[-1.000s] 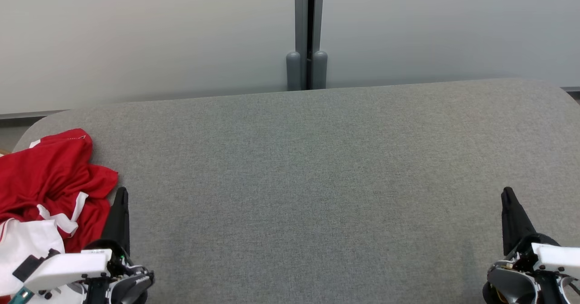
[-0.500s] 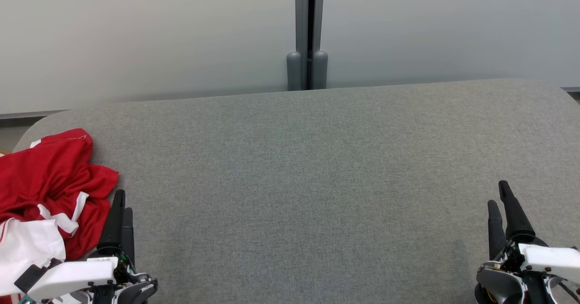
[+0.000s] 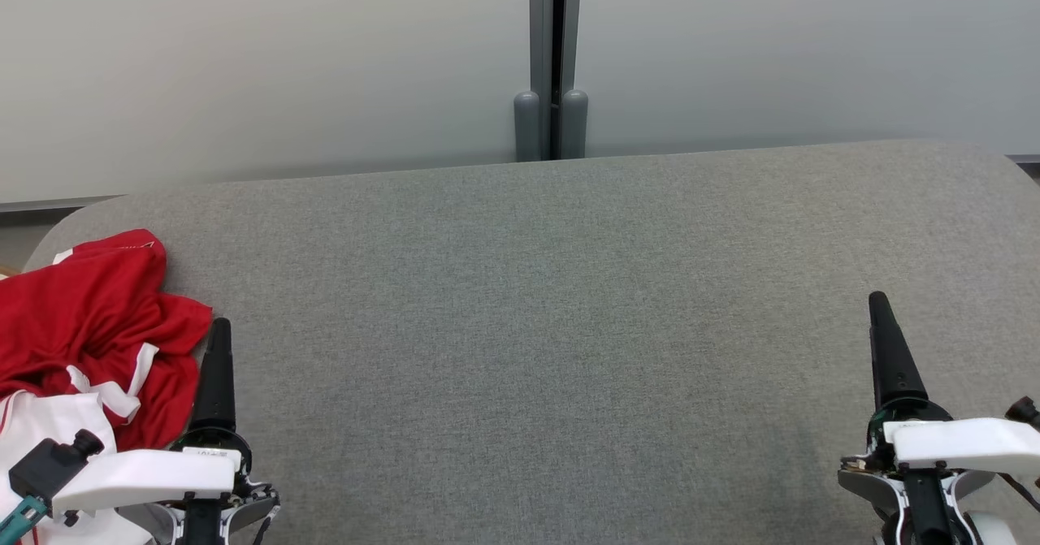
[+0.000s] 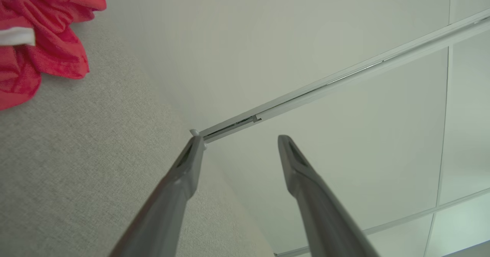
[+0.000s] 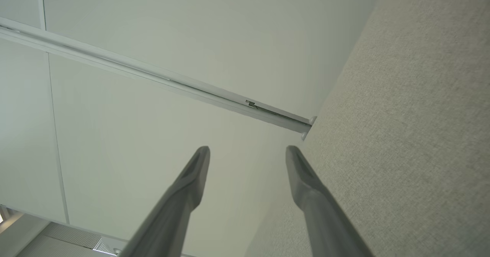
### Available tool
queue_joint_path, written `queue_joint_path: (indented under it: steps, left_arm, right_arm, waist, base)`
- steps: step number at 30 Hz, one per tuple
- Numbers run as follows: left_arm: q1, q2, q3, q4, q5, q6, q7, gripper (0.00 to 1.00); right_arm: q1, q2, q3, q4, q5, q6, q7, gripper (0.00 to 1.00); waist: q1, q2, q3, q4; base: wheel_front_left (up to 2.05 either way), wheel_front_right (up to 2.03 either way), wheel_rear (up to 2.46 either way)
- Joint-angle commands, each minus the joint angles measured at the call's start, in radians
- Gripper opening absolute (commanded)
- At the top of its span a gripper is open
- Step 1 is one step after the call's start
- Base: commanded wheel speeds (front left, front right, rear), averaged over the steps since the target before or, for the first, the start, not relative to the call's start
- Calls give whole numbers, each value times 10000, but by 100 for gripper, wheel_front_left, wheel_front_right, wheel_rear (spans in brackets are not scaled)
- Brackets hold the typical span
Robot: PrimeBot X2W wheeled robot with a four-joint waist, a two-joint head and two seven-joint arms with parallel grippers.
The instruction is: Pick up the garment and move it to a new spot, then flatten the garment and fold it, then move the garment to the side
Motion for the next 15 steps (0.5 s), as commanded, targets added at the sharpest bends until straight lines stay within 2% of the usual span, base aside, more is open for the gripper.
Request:
queue_joint_path:
  steps: [1,15]
  left_arm:
    - [-190,63,-48,-271,748,54,-123,100]
    - [-84,73,-307,-542,4019,365,-597,100]
  right_arm:
    - [-327,-87,168,-274,-687,2,-148,100]
    - [-492,-175,1043,-238,-4110,3,-628,100]
  waist:
    - [0,0,6,-2]
    - [0,0,27,8]
  base:
    - [0,0,0]
    - [0,0,0]
